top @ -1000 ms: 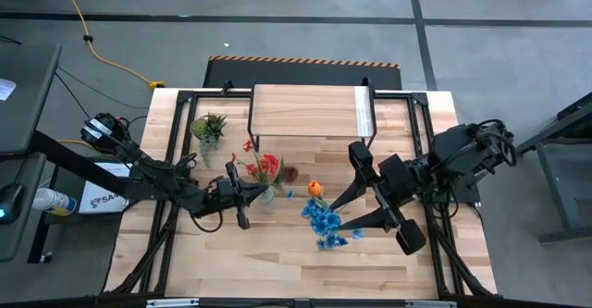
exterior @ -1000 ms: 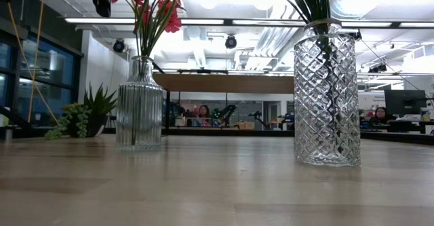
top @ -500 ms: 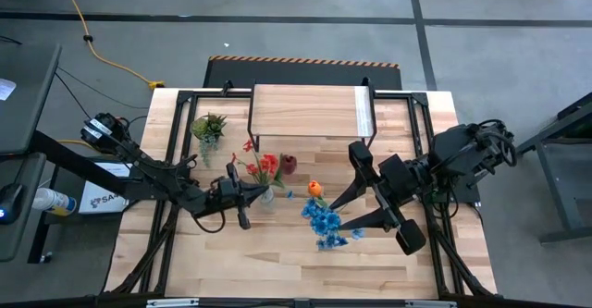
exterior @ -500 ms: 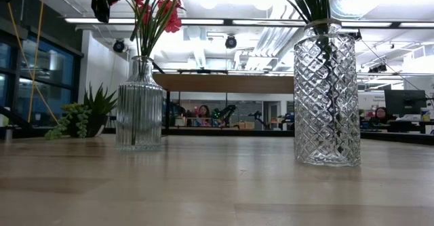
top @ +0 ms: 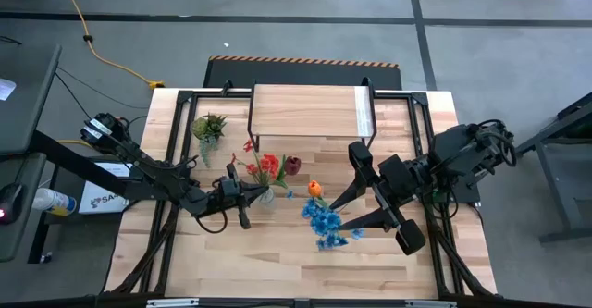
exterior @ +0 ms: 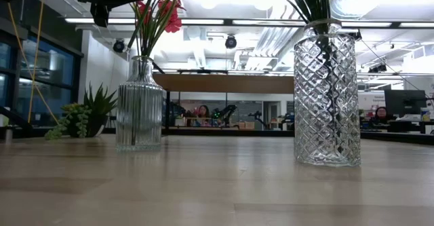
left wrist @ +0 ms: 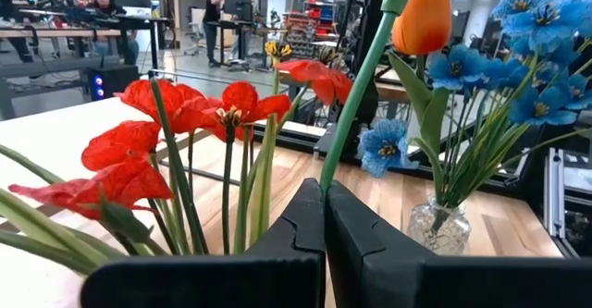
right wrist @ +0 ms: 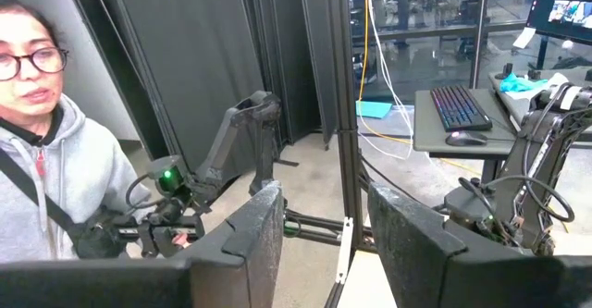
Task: Pick and place flowers into a vace then onto a shelf
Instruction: Put the dark red flower into the left transparent vase
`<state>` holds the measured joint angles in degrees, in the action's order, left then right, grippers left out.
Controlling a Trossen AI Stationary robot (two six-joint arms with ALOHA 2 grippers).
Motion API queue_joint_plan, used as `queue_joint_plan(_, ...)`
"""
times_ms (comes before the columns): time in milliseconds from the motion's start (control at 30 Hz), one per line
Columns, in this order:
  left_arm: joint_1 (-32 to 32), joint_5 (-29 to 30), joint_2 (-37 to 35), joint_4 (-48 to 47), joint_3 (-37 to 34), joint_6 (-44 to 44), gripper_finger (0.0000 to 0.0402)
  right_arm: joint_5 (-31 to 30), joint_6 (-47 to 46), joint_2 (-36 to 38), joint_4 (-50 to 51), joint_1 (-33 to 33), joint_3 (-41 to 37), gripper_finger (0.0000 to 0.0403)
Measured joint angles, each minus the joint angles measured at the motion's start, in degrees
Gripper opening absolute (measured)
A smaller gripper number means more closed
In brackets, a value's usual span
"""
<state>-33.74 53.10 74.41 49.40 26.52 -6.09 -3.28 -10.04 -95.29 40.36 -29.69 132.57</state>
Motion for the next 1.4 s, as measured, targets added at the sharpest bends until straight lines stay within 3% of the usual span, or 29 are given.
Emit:
queue_joint_plan(233, 0.0, -0.6, 0.0, 3.3, 0.0, 3.0, 0.003, 0.0, 0.0, 0.0, 0.0, 0.0, 0.0, 0.0152)
queue_joint_plan(633, 3.6, -6.2, 0.0, 0.1, 0.0, 1.8, 0.003, 0.0, 0.0, 0.0, -1.0, 0.0, 0.0, 0.0152)
queue_joint_plan(1400, 3.4, -7.2, -0.2, 0.1, 0.0, 7.1, 0.003, -2.5, 0.0, 0.0, -1.0, 0.1, 0.0, 0.0152)
